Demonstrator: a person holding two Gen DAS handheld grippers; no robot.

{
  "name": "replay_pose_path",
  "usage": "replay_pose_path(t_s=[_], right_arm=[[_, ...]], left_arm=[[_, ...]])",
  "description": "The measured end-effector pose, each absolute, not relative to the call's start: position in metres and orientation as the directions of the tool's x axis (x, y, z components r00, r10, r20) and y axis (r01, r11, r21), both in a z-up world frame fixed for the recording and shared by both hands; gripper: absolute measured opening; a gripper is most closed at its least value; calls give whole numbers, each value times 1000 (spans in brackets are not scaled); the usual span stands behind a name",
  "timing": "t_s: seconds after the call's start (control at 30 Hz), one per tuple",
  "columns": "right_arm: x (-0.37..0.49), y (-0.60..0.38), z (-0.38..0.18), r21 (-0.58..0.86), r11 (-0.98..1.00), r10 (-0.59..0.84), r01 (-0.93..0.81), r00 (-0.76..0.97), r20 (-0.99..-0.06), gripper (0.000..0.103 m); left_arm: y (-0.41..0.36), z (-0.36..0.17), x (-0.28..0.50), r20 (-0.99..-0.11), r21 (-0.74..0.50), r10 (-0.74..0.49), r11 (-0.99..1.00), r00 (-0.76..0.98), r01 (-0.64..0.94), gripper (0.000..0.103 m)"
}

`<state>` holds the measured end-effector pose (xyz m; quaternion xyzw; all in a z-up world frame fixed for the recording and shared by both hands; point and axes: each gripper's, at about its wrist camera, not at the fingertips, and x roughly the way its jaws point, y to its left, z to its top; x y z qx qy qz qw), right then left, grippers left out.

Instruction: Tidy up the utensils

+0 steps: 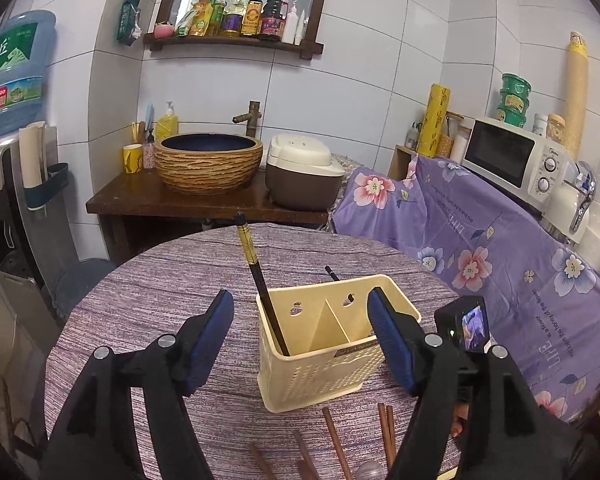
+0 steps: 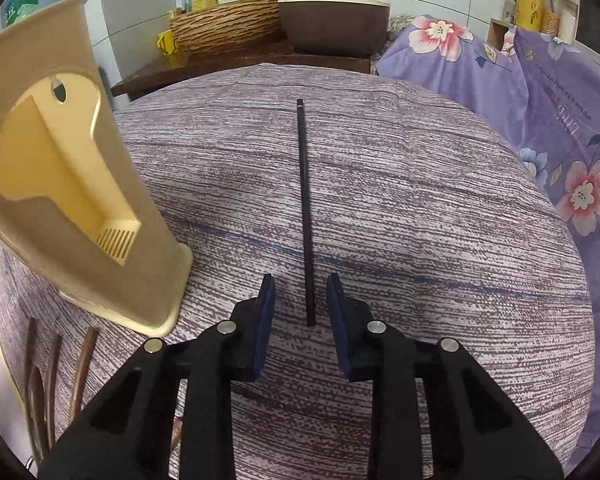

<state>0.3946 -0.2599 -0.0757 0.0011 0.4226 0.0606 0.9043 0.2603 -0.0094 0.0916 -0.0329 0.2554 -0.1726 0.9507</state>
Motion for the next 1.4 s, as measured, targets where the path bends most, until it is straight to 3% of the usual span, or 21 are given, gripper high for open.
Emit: replay_pose_path(t_s=[0.17, 0.3, 0.43, 0.67, 0.97, 1.07, 1.13, 1.17, 1.4], right_arm=[[408, -252, -76, 4, 993, 77, -116, 632, -771, 25], [404, -256, -77, 9, 995, 68, -97, 627, -776, 6], [376, -273, -74, 90, 994, 113, -67, 595, -796, 6], [252, -301, -78, 152, 987, 147, -44, 601, -786, 6], [153, -290, -87, 68, 996, 92, -62, 637, -765, 6], [164, -288, -83, 58, 996, 88, -67, 633, -769, 13], [178, -286, -79, 58, 996, 92, -74, 631, -770, 43], [189, -282, -75, 55, 995, 98, -87, 637, -765, 48], [256, -270, -66, -5, 994, 65, -109, 627, -776, 46]], left_arm=[[-7, 91, 255, -472, -152, -347, 938, 811, 313, 69], [-6, 88, 252, -476, -155, -347, 938, 808, 311, 69], [-6, 84, 248, -484, -170, -361, 932, 797, 318, 69], [-5, 73, 227, -495, -171, -374, 927, 784, 334, 69], [0, 52, 191, -510, -156, -346, 938, 788, 311, 70], [-1, 45, 184, -521, -152, -342, 939, 782, 309, 72], [-1, 45, 181, -523, -140, -334, 941, 784, 307, 72], [-1, 45, 179, -520, -129, -326, 944, 790, 305, 73], [3, 50, 176, -503, -149, -330, 943, 799, 296, 75]])
